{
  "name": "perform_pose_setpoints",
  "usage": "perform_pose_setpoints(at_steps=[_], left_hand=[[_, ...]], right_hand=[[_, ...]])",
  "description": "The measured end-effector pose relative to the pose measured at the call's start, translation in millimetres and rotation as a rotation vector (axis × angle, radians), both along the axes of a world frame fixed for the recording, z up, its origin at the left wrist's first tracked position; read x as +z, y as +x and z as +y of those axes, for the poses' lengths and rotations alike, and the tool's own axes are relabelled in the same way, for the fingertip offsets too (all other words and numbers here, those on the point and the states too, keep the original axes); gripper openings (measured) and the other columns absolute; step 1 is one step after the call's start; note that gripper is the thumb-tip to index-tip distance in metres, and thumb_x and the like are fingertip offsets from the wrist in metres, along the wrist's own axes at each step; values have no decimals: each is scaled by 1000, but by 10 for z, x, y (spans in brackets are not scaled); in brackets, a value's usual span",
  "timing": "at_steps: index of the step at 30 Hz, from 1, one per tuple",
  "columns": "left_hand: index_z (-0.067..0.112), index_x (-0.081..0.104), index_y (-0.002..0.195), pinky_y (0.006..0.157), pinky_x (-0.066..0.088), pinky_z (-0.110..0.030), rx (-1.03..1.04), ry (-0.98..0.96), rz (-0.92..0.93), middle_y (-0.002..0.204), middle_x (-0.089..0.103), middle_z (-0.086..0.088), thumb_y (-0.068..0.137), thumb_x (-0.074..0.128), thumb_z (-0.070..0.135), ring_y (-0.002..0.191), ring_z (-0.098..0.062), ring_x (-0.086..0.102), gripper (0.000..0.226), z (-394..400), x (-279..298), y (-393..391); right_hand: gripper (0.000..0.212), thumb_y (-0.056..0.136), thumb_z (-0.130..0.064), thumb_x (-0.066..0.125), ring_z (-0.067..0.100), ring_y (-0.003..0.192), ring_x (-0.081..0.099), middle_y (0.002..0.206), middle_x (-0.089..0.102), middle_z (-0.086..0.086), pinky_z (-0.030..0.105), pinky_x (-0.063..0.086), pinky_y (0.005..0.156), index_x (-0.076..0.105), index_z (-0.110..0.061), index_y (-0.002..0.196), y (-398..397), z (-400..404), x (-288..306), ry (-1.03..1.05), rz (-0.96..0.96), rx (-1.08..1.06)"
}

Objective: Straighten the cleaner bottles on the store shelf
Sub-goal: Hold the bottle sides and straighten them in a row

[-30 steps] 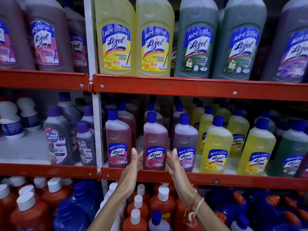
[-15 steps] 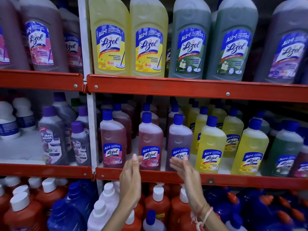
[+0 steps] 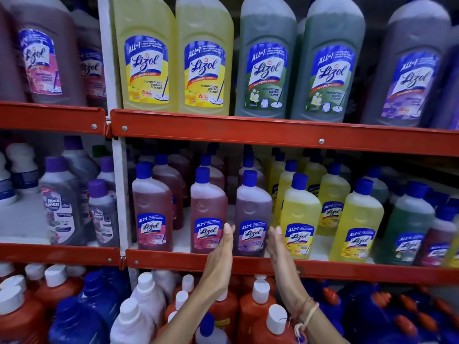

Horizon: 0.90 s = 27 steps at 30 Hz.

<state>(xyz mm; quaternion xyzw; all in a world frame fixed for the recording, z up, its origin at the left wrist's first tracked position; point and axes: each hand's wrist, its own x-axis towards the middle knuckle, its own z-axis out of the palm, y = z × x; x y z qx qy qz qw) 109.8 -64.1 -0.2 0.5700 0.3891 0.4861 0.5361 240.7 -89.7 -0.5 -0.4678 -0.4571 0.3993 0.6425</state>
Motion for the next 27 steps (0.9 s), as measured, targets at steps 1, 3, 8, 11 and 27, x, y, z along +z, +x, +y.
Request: perform_pose_setpoints(at_steps=[1, 3, 8, 11, 27], left_hand=[[28, 42, 145, 118, 30, -36, 0, -2, -6, 150, 47, 0, 57, 24, 98, 135, -15, 45, 114, 8, 13, 0], [23, 45, 144, 111, 35, -31, -10, 3, 7, 146, 52, -2, 64, 23, 91, 129, -14, 50, 107, 34, 20, 14], [24, 51, 138, 87, 42, -15, -38, 12, 32, 127, 62, 7, 72, 22, 79, 110, -4, 59, 92, 26, 1, 77], [21, 50, 140, 80, 41, -10, -33, -6, 16, 134, 60, 1, 73, 21, 75, 114, -8, 58, 91, 39, -27, 71], [22, 52, 140, 95, 40, -22, 12, 4, 12, 139, 60, -3, 71, 22, 78, 114, -9, 58, 93, 41, -22, 31]], right_hand=[[41, 81, -63, 36, -14, 96, 63, 118, 63, -17, 9, 47, 80, 54, -42, 112, 5, -7, -3, 1, 9, 11], [48, 80, -68, 42, -5, 106, 64, 122, 66, -11, 22, 48, 90, 59, -38, 113, 53, 0, -32, -9, 47, 31], [60, 79, -75, 44, 2, 118, 60, 129, 64, -11, 33, 43, 105, 57, -38, 125, 123, -30, -28, -39, 42, 40], [42, 86, -66, 41, 1, 105, 66, 117, 69, -12, 26, 49, 91, 61, -39, 112, 163, -82, -11, -83, 20, 67], [78, 65, -79, 47, 14, 111, 65, 115, 70, -5, 31, 52, 89, 61, -28, 122, 179, -263, 118, -220, 3, 26]])
